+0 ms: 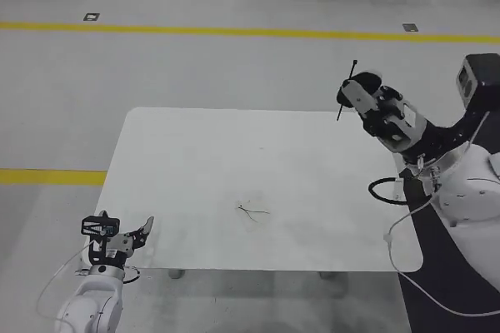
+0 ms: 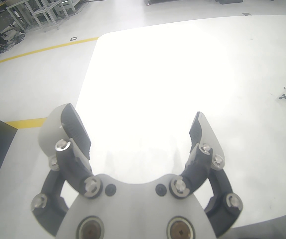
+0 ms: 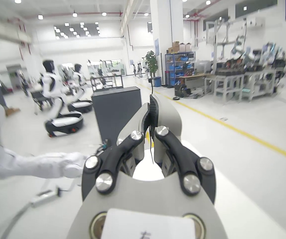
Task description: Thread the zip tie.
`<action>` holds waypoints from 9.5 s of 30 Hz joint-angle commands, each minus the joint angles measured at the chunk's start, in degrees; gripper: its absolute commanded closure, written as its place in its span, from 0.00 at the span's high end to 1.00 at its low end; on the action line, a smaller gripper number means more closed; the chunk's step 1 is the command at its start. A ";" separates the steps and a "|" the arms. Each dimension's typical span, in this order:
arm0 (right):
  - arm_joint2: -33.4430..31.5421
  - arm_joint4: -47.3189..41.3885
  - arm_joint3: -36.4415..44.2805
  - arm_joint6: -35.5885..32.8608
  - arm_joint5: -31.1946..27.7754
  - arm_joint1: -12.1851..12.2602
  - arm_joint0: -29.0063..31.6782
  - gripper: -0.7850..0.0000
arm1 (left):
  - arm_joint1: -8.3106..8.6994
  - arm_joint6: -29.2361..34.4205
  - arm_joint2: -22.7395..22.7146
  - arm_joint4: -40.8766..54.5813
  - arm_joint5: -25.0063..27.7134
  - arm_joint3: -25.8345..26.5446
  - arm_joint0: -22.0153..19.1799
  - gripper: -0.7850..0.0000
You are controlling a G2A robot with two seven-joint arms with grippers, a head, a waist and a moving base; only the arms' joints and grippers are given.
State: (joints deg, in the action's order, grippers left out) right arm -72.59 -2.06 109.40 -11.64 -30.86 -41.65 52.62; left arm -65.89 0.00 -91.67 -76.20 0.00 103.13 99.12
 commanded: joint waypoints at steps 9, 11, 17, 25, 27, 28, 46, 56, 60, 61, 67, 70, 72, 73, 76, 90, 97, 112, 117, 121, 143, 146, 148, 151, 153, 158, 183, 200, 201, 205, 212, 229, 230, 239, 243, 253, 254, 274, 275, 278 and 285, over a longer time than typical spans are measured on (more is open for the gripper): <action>-10.24 -28.21 -2.55 -24.63 10.42 1.60 2.86 0.00 | 0.00 0.00 0.00 0.00 0.00 0.00 0.00 1.00; -10.71 -27.51 -2.40 -24.41 9.53 1.60 2.77 0.00 | 0.00 0.00 0.00 0.00 0.00 0.00 0.00 1.00; -10.71 -27.51 -2.40 -24.41 9.53 1.60 2.77 0.00 | 0.00 0.00 0.00 0.00 0.00 0.00 0.00 1.00; -10.79 -42.61 -7.72 -36.03 21.66 1.65 5.76 0.00 | 0.00 0.00 0.00 0.00 0.00 0.00 0.00 1.00; -12.82 -48.36 -10.49 -41.74 24.31 1.80 5.41 0.00 | 0.00 0.00 0.00 0.00 0.00 0.00 0.00 1.00; -13.27 -50.54 -12.15 -45.07 26.74 1.91 5.77 0.00 | 0.00 0.00 0.00 0.00 0.00 0.00 0.00 1.00; -16.01 -51.53 -15.95 -55.99 28.12 2.27 4.99 0.00 | 0.00 0.00 0.00 0.00 0.00 0.00 0.00 1.00; -16.01 -51.53 -15.95 -55.99 28.12 2.27 4.99 0.00 | -0.78 1.02 11.43 -4.77 6.62 3.78 -1.79 1.00; -16.01 -51.53 -15.95 -55.99 28.12 2.27 4.99 0.00 | -1.04 1.45 12.96 -4.46 6.14 3.28 -3.14 1.00; -16.01 -51.53 -15.95 -55.99 28.12 2.27 4.99 0.00 | -1.04 1.45 12.96 -4.46 6.14 3.28 -3.14 1.00; -16.01 -51.53 -15.95 -55.99 28.12 2.27 4.99 0.00 | -0.98 2.38 13.57 -3.09 9.26 3.32 -2.84 1.00; -16.01 -51.53 -15.95 -55.99 28.12 2.27 4.99 0.00 | -0.84 9.20 14.55 -0.43 14.98 5.36 -4.06 1.00; -16.01 -51.53 -15.95 -55.99 28.12 2.27 4.99 0.00 | -0.98 11.75 17.15 -1.48 17.10 7.22 -5.95 1.00; -16.01 -51.53 -15.95 -55.99 28.12 2.27 4.99 0.00 | -1.09 11.99 18.44 -3.07 16.77 8.06 -6.69 1.00; -16.01 -51.53 -15.95 -55.99 28.12 2.27 4.99 0.00 | -1.39 12.49 21.99 -4.03 18.29 10.05 -8.13 1.00; -16.01 -51.53 -15.95 -55.99 28.12 2.27 4.99 0.00 | -2.00 12.58 25.90 -8.21 15.48 8.98 -11.51 1.00; -16.01 -51.53 -15.95 -55.99 28.12 2.27 4.99 0.00 | -1.89 6.93 31.05 -26.28 15.56 12.15 -13.83 1.00; -16.01 -51.53 -15.95 -55.99 28.12 2.27 4.99 0.00 | -7.08 25.58 42.34 -39.48 9.85 -0.75 -36.49 1.00; -16.01 -51.53 -15.95 -55.99 28.12 2.27 4.99 0.00 | -7.08 25.58 42.34 -39.48 9.85 -0.75 -36.49 1.00; -16.01 -51.53 -15.95 -55.99 28.12 2.27 4.99 0.00 | -7.08 25.58 42.34 -39.48 9.85 -0.75 -36.49 1.00; -16.01 -51.53 -15.95 -55.99 28.12 2.27 4.99 0.00 | -15.48 60.32 50.31 -12.09 39.49 -19.86 -60.42 0.78; -16.01 -51.53 -15.95 -55.99 28.12 2.27 4.99 0.00 | -16.47 61.45 52.09 -10.71 39.45 -22.71 -62.06 0.67; -16.01 -51.53 -15.95 -55.99 28.12 2.27 4.99 0.00 | -17.01 62.68 52.96 -9.44 39.94 -24.62 -62.87 0.65; -16.01 -51.53 -15.95 -55.99 28.12 2.27 4.99 0.00 | -17.51 64.00 53.08 -6.59 40.28 -25.54 -63.38 0.56; -16.01 -51.53 -15.95 -55.99 28.12 2.27 4.99 0.00 | -17.48 64.41 53.32 -5.42 39.87 -25.72 -63.33 0.53; -16.01 -51.53 -15.95 -55.99 28.12 2.27 4.99 0.00 | -16.86 65.50 55.67 -2.22 38.79 -25.43 -63.39 0.55; -16.01 -51.53 -15.95 -55.99 28.12 2.27 4.99 0.00 | -18.48 68.61 72.27 15.48 35.67 -40.31 -76.23 0.45; -16.01 -51.53 -15.95 -55.99 28.12 2.27 4.99 0.00 | -22.64 67.32 78.71 22.11 36.96 -51.72 -81.29 0.41; -16.01 -51.53 -15.95 -55.99 28.12 2.27 4.99 0.00 | -22.89 67.12 78.91 22.35 37.16 -52.27 -81.29 0.41; -16.01 -51.53 -15.95 -55.99 28.12 2.27 4.99 0.00 | -23.87 66.36 79.91 22.62 37.92 -54.03 -81.28 0.39; -16.01 -51.53 -15.95 -55.99 28.12 2.27 4.99 0.00 | -25.35 65.43 80.64 22.87 38.85 -56.82 -81.36 0.33; -16.01 -51.53 -15.95 -55.99 28.12 2.27 4.99 0.00 | -26.98 64.53 79.32 20.79 38.82 -57.45 -81.86 0.22; -16.01 -51.53 -15.95 -55.99 28.12 2.27 4.99 0.00 | -26.98 64.74 79.17 20.77 38.76 -57.23 -81.85 0.22; -16.01 -51.53 -15.95 -55.99 28.12 2.27 4.99 0.00 | -26.58 66.04 78.06 20.27 38.24 -55.64 -81.57 0.23; -16.01 -51.53 -15.95 -55.99 28.12 2.27 4.99 0.00 | -26.35 66.08 77.57 20.03 38.20 -55.20 -81.45 0.21; -16.01 -51.53 -15.95 -55.99 28.12 2.27 4.99 0.00 | -26.22 65.79 76.66 19.16 38.48 -55.74 -80.85 0.23; -16.01 -51.53 -15.95 -55.99 28.12 2.27 4.99 0.00 | -26.23 65.76 76.63 19.15 38.52 -55.89 -80.72 0.22; -16.01 -51.53 -15.95 -55.99 28.12 2.27 4.99 0.00 | -26.93 65.35 77.43 19.94 38.93 -57.58 -80.97 0.00; -16.01 -51.53 -15.95 -55.99 28.12 2.27 4.99 0.00 | -26.97 65.31 77.61 20.04 38.97 -57.71 -80.89 0.01; -16.01 -51.53 -15.95 -55.99 28.12 2.27 4.99 0.00 | -27.10 65.26 77.96 20.42 39.02 -58.06 -80.73 0.05; -16.01 -51.53 -15.95 -55.99 28.12 2.27 4.99 0.00 | -27.36 65.60 78.18 20.68 38.68 -57.69 -80.92 0.13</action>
State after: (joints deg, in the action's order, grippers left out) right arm -88.59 -53.59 93.45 -67.63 -2.73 -39.38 57.61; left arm -93.24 65.48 -13.47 -55.54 38.81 45.21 18.28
